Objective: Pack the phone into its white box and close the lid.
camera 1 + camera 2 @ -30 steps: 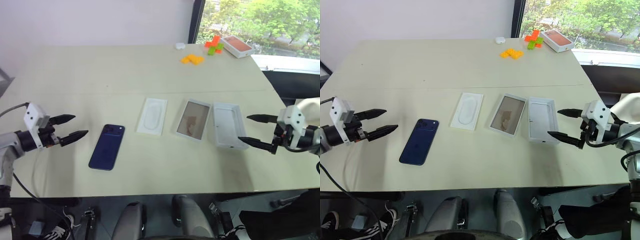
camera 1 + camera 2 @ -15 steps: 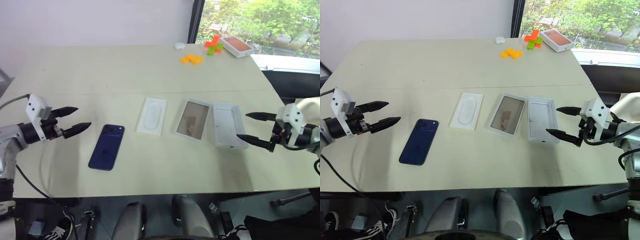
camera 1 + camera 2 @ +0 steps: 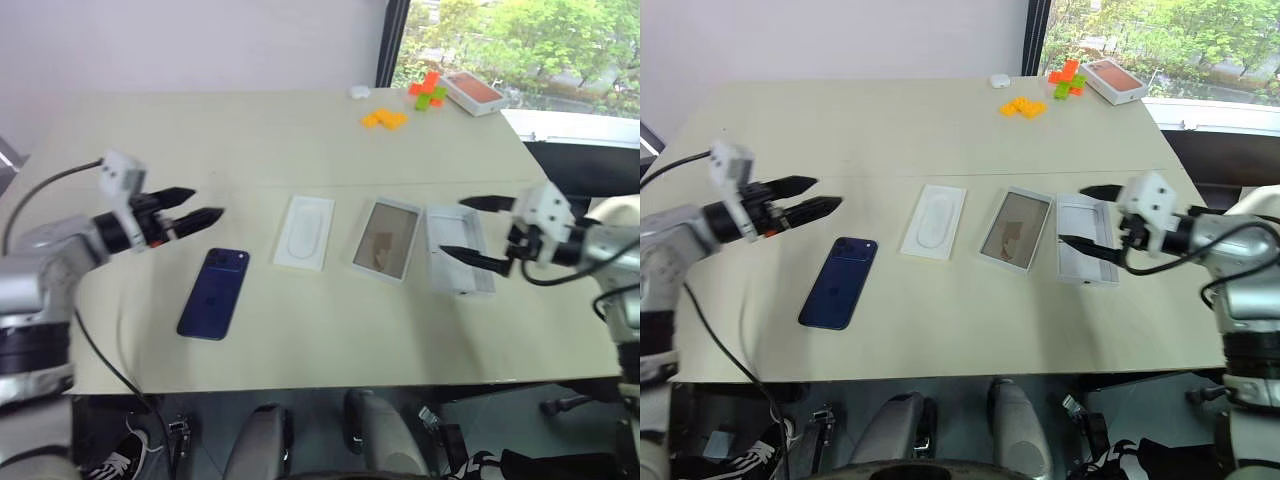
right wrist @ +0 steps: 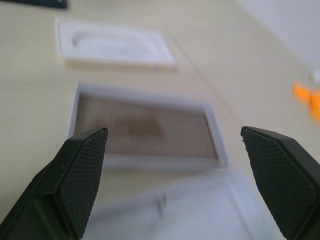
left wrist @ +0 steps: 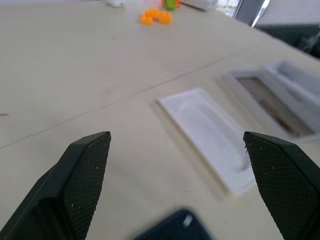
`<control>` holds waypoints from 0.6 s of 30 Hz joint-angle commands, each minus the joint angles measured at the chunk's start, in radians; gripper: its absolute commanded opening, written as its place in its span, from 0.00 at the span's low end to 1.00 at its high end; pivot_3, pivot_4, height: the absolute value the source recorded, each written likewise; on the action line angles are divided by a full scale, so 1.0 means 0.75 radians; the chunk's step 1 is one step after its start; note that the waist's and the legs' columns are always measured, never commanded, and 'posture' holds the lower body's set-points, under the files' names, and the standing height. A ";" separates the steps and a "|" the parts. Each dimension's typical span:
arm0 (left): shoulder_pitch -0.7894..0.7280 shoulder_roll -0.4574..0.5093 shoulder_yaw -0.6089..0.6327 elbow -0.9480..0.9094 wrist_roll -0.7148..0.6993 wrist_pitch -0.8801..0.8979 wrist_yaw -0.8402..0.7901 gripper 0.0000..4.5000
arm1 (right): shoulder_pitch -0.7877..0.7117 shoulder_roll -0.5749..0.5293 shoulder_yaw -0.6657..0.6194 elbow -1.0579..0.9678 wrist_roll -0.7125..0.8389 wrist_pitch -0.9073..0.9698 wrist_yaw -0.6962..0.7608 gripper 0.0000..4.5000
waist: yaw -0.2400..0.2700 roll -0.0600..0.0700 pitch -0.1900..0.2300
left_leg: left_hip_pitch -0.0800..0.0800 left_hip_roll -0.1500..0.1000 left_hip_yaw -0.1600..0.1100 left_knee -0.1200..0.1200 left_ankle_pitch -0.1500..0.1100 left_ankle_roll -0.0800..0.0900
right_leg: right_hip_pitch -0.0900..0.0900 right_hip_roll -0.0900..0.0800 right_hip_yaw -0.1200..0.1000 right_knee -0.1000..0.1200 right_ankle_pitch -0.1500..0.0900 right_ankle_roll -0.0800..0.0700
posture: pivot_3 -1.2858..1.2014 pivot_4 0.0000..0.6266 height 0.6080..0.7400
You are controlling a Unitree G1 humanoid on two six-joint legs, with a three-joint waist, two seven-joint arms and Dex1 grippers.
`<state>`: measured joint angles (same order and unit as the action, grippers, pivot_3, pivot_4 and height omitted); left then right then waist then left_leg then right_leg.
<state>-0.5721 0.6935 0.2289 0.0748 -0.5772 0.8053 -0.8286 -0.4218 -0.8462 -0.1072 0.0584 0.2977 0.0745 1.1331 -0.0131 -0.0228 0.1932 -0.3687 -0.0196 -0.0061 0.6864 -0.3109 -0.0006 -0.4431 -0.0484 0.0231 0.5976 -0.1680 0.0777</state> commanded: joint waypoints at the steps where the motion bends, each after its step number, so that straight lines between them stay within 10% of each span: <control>1: -0.134 -0.107 0.029 0.105 -0.010 0.141 0.212 0.99 | -0.041 0.009 0.033 -0.047 -0.040 -0.055 -0.019 1.00 | 0.004 0.000 0.000 | -0.001 0.000 -0.002 0.000 0.000 0.000 | 0.000 0.000 -0.001 0.000 0.000 0.000 | 0.52 0.24 1.00; 18: -0.379 -0.480 -0.099 0.410 0.078 0.296 0.510 0.99 | -0.078 0.085 0.077 -0.047 -0.056 -0.097 -0.078 1.00 | 0.003 -0.001 0.000 | -0.003 -0.004 -0.003 -0.001 0.002 -0.003 | -0.001 -0.002 -0.001 -0.001 0.000 0.000 | 0.52 0.24 1.00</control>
<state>-0.8350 0.3343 0.1594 0.3833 -0.5216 1.0182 -0.4393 -0.4562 -0.7818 -0.0306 0.0400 0.2546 0.0188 1.0834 -0.0112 -0.0234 0.1932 -0.3706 -0.0225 -0.0079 0.6858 -0.3094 -0.0033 -0.4438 -0.0502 0.0224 0.5971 -0.1677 0.0775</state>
